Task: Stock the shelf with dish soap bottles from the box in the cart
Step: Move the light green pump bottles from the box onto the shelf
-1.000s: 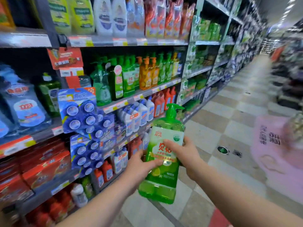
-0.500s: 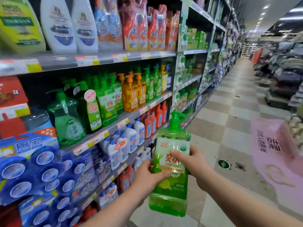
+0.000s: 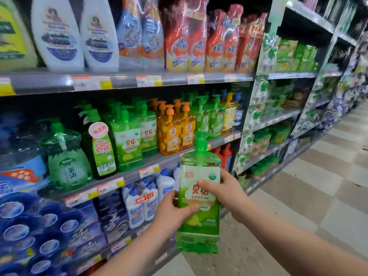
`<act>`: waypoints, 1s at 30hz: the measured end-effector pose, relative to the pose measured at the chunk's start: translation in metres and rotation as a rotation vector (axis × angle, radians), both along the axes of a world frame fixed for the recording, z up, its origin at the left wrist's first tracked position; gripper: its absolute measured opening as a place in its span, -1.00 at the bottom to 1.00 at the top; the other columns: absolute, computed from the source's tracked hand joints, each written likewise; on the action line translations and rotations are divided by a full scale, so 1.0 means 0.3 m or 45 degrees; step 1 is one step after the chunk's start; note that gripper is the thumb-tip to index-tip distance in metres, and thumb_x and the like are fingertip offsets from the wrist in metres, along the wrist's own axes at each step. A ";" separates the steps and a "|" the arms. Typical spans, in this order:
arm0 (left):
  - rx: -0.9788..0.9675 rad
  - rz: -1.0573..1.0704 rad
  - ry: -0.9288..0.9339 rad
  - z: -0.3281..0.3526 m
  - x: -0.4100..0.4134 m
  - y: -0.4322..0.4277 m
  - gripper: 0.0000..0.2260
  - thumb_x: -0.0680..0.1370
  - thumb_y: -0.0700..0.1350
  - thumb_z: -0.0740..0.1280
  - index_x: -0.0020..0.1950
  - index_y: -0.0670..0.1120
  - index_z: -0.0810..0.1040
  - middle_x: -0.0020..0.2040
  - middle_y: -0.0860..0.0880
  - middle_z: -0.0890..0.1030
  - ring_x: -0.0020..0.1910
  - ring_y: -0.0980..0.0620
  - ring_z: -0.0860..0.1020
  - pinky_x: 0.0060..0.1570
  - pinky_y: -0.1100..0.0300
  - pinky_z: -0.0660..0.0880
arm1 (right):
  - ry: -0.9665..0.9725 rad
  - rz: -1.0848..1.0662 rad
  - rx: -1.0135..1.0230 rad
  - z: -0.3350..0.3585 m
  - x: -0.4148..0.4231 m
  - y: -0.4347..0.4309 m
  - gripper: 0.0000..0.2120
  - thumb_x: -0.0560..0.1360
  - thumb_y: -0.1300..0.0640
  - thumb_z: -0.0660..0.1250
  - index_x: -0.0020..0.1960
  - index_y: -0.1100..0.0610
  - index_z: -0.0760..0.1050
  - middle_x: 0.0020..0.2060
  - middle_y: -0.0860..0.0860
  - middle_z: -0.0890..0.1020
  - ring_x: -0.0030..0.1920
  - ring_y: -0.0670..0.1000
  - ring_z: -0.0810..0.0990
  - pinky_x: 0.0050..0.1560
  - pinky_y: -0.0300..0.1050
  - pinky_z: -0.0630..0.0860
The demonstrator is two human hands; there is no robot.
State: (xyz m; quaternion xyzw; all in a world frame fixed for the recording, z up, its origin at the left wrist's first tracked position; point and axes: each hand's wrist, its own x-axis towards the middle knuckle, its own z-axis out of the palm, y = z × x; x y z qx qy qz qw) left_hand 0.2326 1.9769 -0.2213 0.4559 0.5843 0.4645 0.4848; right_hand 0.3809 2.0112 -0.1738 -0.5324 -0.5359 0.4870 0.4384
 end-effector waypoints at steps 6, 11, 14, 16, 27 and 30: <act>-0.028 0.240 0.102 -0.002 0.016 0.089 -0.64 0.35 -0.17 0.54 0.04 -0.02 0.47 -0.01 0.00 0.65 -0.04 0.00 0.63 0.06 -0.01 0.57 | -0.149 0.266 0.052 -0.019 -0.010 0.202 -0.66 0.38 0.20 0.51 0.13 0.14 0.55 -0.11 -0.02 0.69 -0.23 -0.18 0.64 -0.29 -0.34 0.58; 0.004 0.384 0.187 0.008 -0.064 0.186 -0.59 0.36 -0.22 0.52 0.09 -0.04 0.43 -0.08 0.05 0.62 -0.19 0.17 0.59 -0.25 0.34 0.55 | -0.074 0.407 0.027 -0.031 -0.102 0.335 -0.64 0.37 0.26 0.51 0.14 0.15 0.54 -0.13 -0.03 0.68 -0.21 -0.15 0.65 -0.33 -0.32 0.56; -0.004 0.393 0.207 0.010 -0.110 0.267 -0.57 0.36 -0.20 0.53 0.11 -0.03 0.40 -0.04 0.06 0.60 -0.15 0.16 0.58 -0.21 0.30 0.56 | -0.102 0.433 0.081 -0.023 -0.148 0.419 -0.65 0.37 0.26 0.51 0.11 0.11 0.53 -0.09 0.00 0.69 -0.17 -0.11 0.65 -0.26 -0.29 0.59; -0.002 0.404 0.241 0.017 -0.141 0.335 -0.57 0.35 -0.17 0.53 0.09 -0.01 0.38 0.05 -0.01 0.61 -0.06 0.06 0.60 -0.03 0.13 0.58 | -0.127 0.445 0.117 -0.007 -0.179 0.481 -0.66 0.37 0.27 0.51 0.08 0.08 0.51 -0.13 -0.05 0.67 -0.22 -0.19 0.63 -0.31 -0.35 0.56; 0.346 0.497 0.885 0.178 -0.419 0.646 -0.41 0.49 -0.01 0.38 0.45 -0.04 0.23 0.42 -0.02 0.33 0.39 0.01 0.32 0.34 0.15 0.26 | -0.153 0.314 0.302 0.016 -0.378 0.791 -0.53 0.33 0.26 0.54 0.16 0.09 0.45 -0.16 -0.13 0.63 -0.18 -0.20 0.59 -0.24 -0.31 0.54; 0.517 0.631 1.262 0.204 -0.502 0.693 -0.53 0.49 -0.01 0.32 0.36 -0.14 0.39 0.36 -0.13 0.40 0.37 -0.11 0.32 0.38 0.04 0.22 | -0.169 0.321 0.322 -0.009 -0.406 0.852 -0.39 0.31 0.24 0.56 0.29 0.11 0.41 0.10 0.01 0.62 0.04 -0.04 0.60 0.00 -0.15 0.55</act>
